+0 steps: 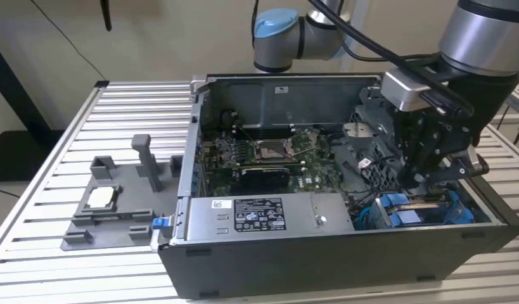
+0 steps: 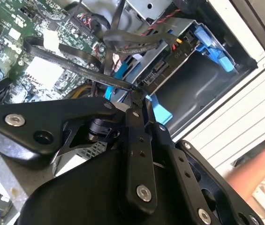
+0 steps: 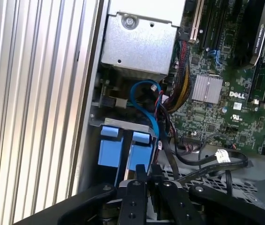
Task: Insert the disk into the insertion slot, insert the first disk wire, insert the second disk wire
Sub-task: 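Insert the second disk wire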
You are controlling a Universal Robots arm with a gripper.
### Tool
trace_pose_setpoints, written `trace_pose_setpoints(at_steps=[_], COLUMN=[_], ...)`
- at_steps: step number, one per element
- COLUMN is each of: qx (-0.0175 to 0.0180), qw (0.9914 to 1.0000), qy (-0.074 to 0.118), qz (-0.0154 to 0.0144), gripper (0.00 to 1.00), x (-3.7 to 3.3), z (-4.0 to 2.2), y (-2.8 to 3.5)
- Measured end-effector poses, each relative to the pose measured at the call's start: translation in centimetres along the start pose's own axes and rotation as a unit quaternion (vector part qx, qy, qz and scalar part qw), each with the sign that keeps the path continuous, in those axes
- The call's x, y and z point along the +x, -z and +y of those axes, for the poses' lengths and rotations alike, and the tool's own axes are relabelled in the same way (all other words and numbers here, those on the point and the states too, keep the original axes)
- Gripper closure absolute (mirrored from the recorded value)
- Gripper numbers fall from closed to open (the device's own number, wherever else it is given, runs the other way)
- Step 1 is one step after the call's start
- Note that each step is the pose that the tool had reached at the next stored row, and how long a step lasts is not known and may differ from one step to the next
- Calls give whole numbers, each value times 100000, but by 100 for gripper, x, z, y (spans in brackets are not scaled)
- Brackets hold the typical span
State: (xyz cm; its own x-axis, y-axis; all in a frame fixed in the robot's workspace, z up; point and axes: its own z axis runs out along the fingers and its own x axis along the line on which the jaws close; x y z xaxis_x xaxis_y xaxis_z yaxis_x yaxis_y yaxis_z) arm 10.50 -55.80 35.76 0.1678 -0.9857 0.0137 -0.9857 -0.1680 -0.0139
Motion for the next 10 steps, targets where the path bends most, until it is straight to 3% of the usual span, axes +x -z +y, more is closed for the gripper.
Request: trace_pose_setpoints(at_steps=[6, 10], qx=[-217, -314], qw=[99993, 99990], qy=[-38, -515], qz=[-1132, -1317], gripper=[84, 84], x=[49, 61], z=[-63, -63], y=[-3, -6])
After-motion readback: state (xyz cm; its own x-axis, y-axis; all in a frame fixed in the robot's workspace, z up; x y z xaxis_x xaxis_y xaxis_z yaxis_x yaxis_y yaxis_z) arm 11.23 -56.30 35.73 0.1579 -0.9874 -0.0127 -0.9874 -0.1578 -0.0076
